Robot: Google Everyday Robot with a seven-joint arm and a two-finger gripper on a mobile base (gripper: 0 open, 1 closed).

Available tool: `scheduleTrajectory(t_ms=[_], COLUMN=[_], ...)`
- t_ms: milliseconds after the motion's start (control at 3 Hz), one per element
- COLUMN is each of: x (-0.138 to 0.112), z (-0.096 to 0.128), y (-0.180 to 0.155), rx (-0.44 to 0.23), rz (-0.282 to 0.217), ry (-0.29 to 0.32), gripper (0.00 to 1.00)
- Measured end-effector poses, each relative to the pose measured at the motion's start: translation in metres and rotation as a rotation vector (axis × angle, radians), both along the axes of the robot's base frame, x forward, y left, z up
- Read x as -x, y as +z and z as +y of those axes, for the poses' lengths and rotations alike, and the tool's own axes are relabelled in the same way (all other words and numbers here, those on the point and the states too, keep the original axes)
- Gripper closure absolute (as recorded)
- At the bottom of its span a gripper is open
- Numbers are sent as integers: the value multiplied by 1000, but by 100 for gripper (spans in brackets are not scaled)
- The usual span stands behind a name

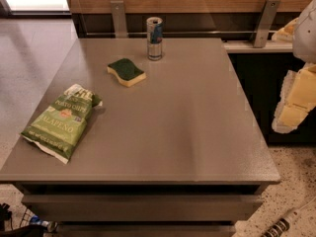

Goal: Pick green jalapeno chip bag

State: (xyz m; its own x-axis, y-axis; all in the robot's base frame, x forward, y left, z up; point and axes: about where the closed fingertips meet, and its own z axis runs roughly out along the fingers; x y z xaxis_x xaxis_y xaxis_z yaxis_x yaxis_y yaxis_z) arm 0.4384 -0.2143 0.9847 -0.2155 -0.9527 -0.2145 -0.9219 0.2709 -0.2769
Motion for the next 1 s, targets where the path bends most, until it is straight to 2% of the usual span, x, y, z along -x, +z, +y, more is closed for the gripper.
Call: scheduleTrajectory(t_ms=[333, 667, 1000], x=[-1, -14, -29], z=[2, 25, 107], y=[0, -3, -12], rx=[-6, -87, -239], rz=[-1, -16, -44], ry=[0, 1, 18], gripper=[0, 0, 0])
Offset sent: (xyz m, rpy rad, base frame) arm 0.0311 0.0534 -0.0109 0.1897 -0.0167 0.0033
